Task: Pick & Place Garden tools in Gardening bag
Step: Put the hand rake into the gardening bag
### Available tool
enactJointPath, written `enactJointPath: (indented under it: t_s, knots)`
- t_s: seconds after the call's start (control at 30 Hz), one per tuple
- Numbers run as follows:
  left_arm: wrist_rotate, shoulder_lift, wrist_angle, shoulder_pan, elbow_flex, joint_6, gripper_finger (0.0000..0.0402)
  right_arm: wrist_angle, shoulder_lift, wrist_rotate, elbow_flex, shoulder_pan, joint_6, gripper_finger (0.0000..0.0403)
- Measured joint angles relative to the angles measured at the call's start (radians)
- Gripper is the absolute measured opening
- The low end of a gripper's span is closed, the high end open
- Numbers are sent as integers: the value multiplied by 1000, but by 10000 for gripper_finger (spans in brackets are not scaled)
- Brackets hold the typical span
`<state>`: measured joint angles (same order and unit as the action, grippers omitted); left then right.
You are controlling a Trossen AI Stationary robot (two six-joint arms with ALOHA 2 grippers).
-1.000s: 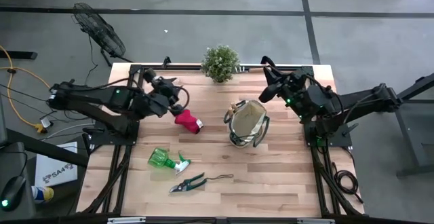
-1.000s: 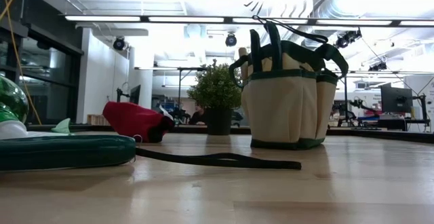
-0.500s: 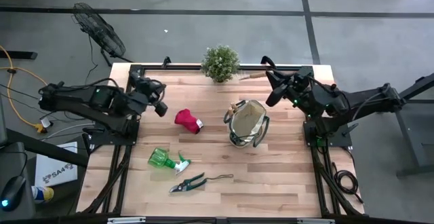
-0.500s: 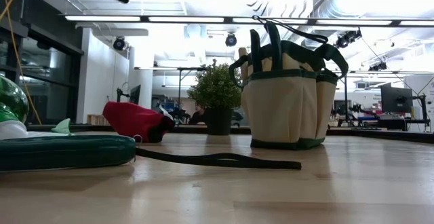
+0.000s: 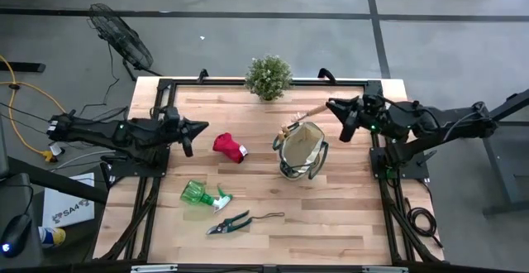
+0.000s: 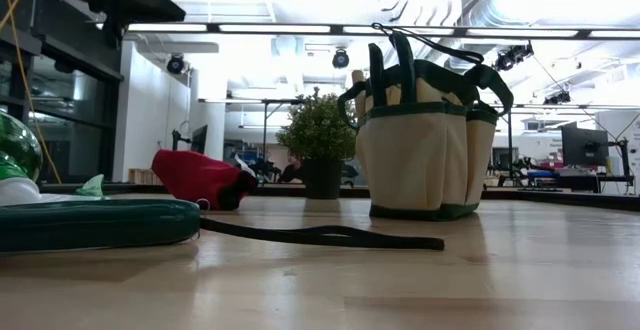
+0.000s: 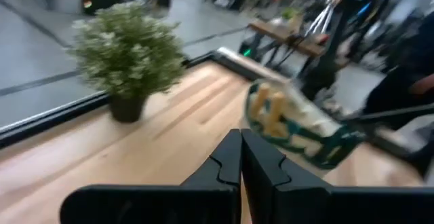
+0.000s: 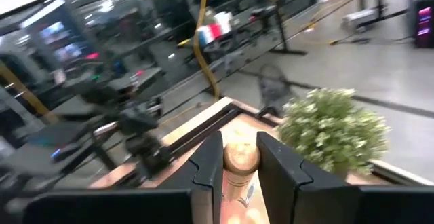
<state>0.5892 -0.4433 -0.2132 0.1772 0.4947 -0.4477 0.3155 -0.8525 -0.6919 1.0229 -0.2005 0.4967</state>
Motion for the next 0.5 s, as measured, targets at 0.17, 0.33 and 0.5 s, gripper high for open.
enactJointPath:
  t_s: [0.17, 0.33, 0.5]
  knots:
    - [-68, 96, 123, 0, -113, -6, 0, 90, 32, 110, 0, 0, 28, 58]
    - [-117, 159, 138, 0, -153, -6, 0, 210, 60, 201, 0, 0, 81, 58]
    - [-138, 208, 131, 0, -178, 2, 0, 266, 81, 343, 0, 0, 92, 58]
